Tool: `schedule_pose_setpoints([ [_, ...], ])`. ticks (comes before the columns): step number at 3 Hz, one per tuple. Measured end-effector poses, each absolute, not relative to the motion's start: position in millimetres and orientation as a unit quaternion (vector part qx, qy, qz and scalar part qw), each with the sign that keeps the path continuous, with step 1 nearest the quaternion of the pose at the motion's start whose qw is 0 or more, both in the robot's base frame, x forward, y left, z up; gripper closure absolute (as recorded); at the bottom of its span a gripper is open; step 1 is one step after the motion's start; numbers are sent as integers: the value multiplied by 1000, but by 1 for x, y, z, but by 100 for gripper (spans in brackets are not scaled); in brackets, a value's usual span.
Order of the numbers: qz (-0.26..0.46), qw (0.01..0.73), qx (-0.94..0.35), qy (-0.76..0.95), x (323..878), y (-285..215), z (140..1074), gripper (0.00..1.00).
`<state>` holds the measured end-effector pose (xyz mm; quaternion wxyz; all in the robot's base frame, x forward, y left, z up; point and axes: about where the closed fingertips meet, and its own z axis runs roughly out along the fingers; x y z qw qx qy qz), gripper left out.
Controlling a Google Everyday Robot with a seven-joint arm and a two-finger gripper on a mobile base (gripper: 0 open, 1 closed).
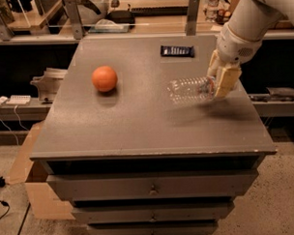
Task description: Move water bottle near rxbar blueberry
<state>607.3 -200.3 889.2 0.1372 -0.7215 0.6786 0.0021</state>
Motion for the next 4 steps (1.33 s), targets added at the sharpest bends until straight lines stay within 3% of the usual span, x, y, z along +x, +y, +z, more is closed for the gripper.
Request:
schedule_pose_setpoints([
  [1, -17, 151, -696, 701, 620, -201, 888, 100],
  [4, -155, 218, -582, 768, 742, -236, 922, 100],
])
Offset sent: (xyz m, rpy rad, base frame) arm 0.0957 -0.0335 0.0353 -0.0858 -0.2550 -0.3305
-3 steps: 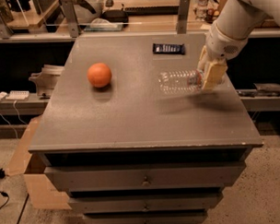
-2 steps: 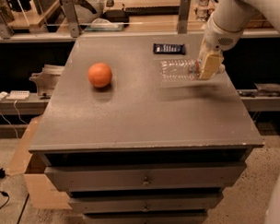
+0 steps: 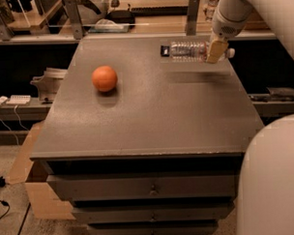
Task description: Move water bottle near rxbar blueberry
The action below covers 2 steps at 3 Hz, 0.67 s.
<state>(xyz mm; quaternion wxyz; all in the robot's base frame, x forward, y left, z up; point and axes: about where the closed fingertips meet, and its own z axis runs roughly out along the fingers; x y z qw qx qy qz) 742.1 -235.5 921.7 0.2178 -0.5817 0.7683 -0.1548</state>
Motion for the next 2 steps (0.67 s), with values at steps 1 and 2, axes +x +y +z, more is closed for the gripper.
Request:
schedule_pose_setpoints([
  [1, -185, 241, -555, 774, 770, -235, 931, 100],
  [2, -203, 252, -548, 771, 785, -224, 932, 100],
])
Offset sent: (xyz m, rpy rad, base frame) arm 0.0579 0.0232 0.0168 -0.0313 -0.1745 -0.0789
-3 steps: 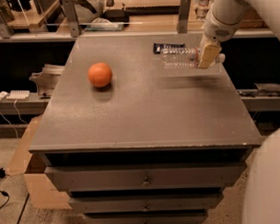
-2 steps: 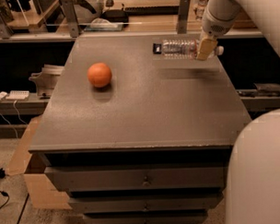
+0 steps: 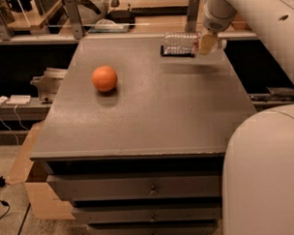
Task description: Move water bottle near rxbar blueberry
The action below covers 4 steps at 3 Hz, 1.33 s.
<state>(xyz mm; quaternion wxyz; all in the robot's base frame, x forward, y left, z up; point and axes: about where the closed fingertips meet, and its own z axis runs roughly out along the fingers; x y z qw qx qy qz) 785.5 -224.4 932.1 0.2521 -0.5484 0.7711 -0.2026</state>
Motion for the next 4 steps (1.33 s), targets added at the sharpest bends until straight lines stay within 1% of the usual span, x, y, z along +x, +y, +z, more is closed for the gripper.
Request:
schedule_pose_setpoints([
  [3, -196, 226, -535, 790, 806, -220, 884, 100],
  [4, -190, 223, -524, 800, 813, -224, 874, 82],
])
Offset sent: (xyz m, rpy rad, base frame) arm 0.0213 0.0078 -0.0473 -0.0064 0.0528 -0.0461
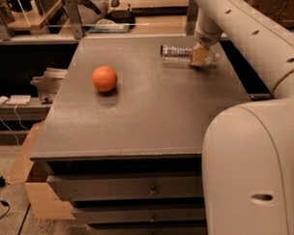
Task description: Move water bottle near rxbar blueberry
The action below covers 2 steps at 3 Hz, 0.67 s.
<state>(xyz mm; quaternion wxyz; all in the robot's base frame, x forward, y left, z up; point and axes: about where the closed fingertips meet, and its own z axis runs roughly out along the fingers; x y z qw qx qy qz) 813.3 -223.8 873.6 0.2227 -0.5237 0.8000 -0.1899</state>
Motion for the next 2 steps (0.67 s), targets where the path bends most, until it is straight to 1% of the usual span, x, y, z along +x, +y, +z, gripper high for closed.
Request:
schedule_pose_setpoints([
  [2, -178, 222, -517, 808, 817, -227, 864, 35],
])
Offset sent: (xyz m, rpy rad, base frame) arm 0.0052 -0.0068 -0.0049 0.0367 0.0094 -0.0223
